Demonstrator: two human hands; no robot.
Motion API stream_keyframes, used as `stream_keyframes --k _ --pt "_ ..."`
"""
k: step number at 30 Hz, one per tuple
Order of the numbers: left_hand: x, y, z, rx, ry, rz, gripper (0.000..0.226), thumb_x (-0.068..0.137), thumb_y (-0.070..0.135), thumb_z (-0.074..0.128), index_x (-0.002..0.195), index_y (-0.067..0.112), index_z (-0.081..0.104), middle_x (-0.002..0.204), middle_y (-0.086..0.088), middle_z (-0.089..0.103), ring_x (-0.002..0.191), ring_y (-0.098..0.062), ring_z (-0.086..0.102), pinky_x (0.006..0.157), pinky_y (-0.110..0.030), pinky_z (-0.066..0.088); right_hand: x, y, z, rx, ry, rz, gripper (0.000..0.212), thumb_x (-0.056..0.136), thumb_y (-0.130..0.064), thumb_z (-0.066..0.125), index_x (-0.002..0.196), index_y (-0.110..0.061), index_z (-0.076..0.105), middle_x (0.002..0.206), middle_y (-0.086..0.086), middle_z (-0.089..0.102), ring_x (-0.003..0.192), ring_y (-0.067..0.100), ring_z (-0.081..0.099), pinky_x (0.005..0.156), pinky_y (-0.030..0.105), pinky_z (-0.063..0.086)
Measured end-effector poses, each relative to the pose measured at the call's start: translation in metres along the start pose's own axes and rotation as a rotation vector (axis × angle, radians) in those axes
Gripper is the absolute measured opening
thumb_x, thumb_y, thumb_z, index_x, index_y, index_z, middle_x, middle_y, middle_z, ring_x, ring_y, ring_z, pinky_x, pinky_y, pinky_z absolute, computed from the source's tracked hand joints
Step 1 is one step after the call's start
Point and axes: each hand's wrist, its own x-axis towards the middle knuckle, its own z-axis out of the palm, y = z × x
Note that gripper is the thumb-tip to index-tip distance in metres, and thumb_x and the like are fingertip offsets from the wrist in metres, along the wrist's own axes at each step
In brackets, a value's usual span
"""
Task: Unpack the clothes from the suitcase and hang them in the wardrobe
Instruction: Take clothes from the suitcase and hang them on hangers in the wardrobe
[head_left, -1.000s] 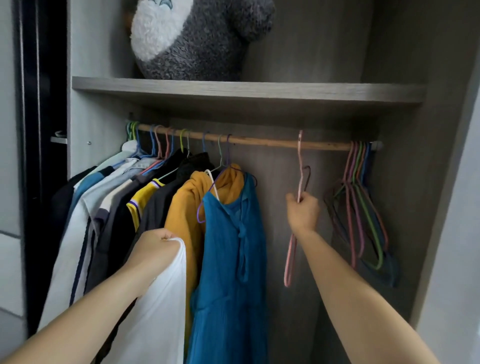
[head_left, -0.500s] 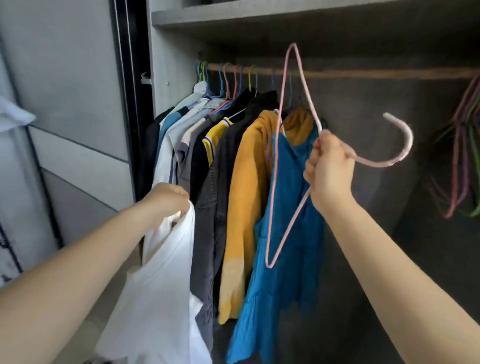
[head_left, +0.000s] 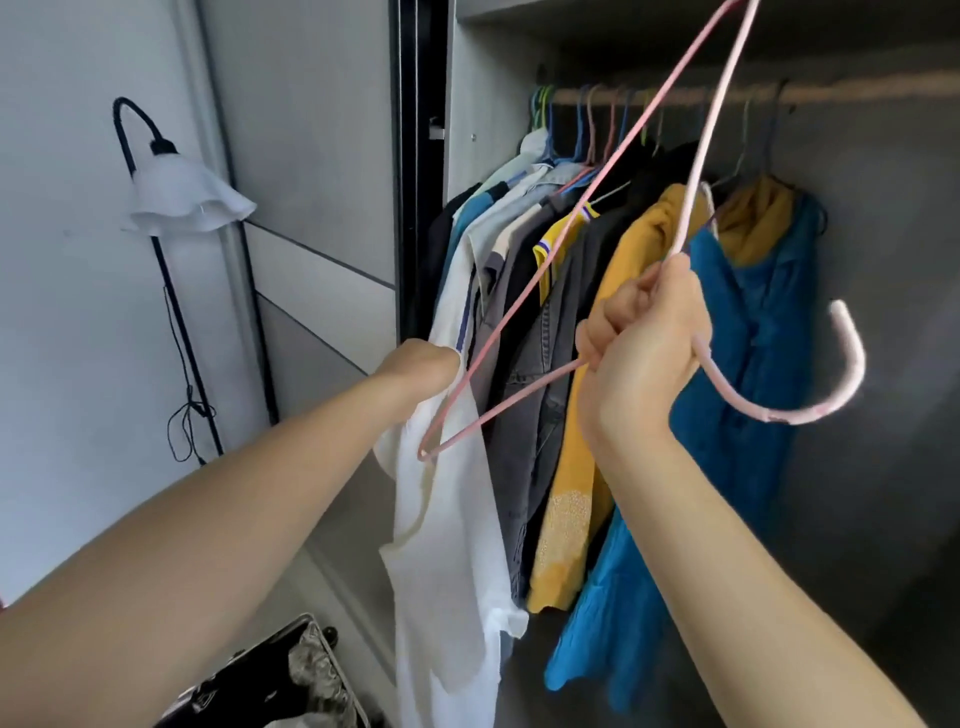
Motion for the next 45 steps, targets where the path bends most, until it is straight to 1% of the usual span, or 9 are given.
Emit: stream_keyframes --k 5,9,17,23,29,32,36,40,45 --pt "0.000 -0.006 -0.016 -0.134 0.007 -0.074 0.017 0.090 0.003 0.040 0.077 0.005 0.050 0.069 -0.011 0.050 0.058 -0.024 0.050 0.049 -0.023 0.041 -0.013 0.034 -0.015 -0.203 -0.309 0.015 0.038 0.103 -0.011 0.038 0.066 -0.015 0.036 0.048 -0.009 0.030 0.039 0.006 0.024 0.037 0.014 0.021" --pt "0.001 -0.013 -0.036 -0.306 0.063 -0.117 0.021 0.091 0.004 0.042 0.073 0.009 0.051 0.068 -0.009 0.050 0.056 -0.021 0.048 0.053 -0.026 0.043 -0.014 0.059 -0.040 -0.343 -0.518 0.180 0.037 0.102 -0.011 0.043 0.065 -0.014 0.041 0.048 -0.007 0.030 0.039 0.005 0.023 0.036 0.014 0.020" --pt "-0.005 -0.039 -0.089 -0.364 0.181 -0.130 0.004 0.090 0.010 0.061 0.091 0.007 0.060 0.084 -0.008 0.062 0.068 -0.019 0.060 0.055 -0.030 0.053 0.015 0.075 -0.061 -0.538 -0.879 0.333 0.037 0.102 -0.012 0.043 0.065 -0.008 0.042 0.049 0.000 0.029 0.042 0.011 0.021 0.040 0.015 0.020" --pt "-0.014 -0.087 -0.138 0.049 0.331 -0.132 0.020 0.070 0.007 0.082 0.085 0.003 0.070 0.062 -0.009 0.065 0.051 -0.018 0.064 0.060 -0.033 0.061 0.042 0.092 -0.077 -0.834 -1.119 0.319 0.048 0.100 -0.019 0.052 0.057 -0.002 0.039 0.049 0.011 0.032 0.044 0.015 0.026 0.046 0.023 0.025" --pt "-0.025 -0.126 -0.147 0.290 0.302 -0.207 0.014 0.076 0.000 0.067 0.080 0.014 0.070 0.068 -0.006 0.064 0.055 -0.020 0.064 0.052 -0.026 0.056 0.054 0.096 -0.057 -1.129 -1.316 0.367 0.052 0.099 -0.022 0.055 0.054 -0.006 0.035 0.050 0.008 0.027 0.047 0.017 0.021 0.051 0.035 0.014" --pt "-0.031 -0.131 -0.150 0.284 0.215 -0.195 0.019 0.078 -0.004 0.062 0.081 0.013 0.069 0.069 -0.007 0.060 0.048 -0.015 0.058 0.041 -0.023 0.051 0.053 0.087 -0.043 -1.280 -1.360 0.290 0.050 0.096 -0.025 0.059 0.056 -0.004 0.037 0.052 0.005 0.028 0.049 0.016 0.022 0.052 0.033 0.017" --pt "-0.040 -0.117 -0.144 0.197 0.177 -0.076 0.014 0.077 -0.003 0.065 0.085 0.007 0.070 0.074 -0.012 0.061 0.038 -0.007 0.056 0.043 -0.019 0.050 0.056 0.075 -0.011 -1.162 -1.325 0.368 0.045 0.094 -0.025 0.062 0.054 -0.007 0.051 0.045 0.008 0.033 0.042 0.018 0.025 0.052 0.035 0.016" --pt "-0.052 -0.089 -0.125 0.183 0.124 0.067 0.008 0.074 -0.001 0.068 0.076 0.006 0.071 0.063 -0.008 0.063 0.042 -0.008 0.056 0.044 -0.018 0.046 0.041 0.079 0.011 -1.314 -1.517 0.342 0.041 0.095 -0.029 0.060 0.063 -0.004 0.062 0.047 0.012 0.042 0.046 0.022 0.034 0.055 0.026 0.032" --pt "-0.061 -0.078 -0.118 0.107 0.168 0.264 0.008 0.083 0.023 0.067 0.079 0.023 0.073 0.064 0.013 0.063 0.062 -0.004 0.054 0.061 -0.019 0.042 0.049 0.076 0.025 -1.098 -1.345 0.327 0.033 0.096 -0.024 0.059 0.070 -0.005 0.064 0.051 0.006 0.036 0.046 0.016 0.031 0.049 0.027 0.029"
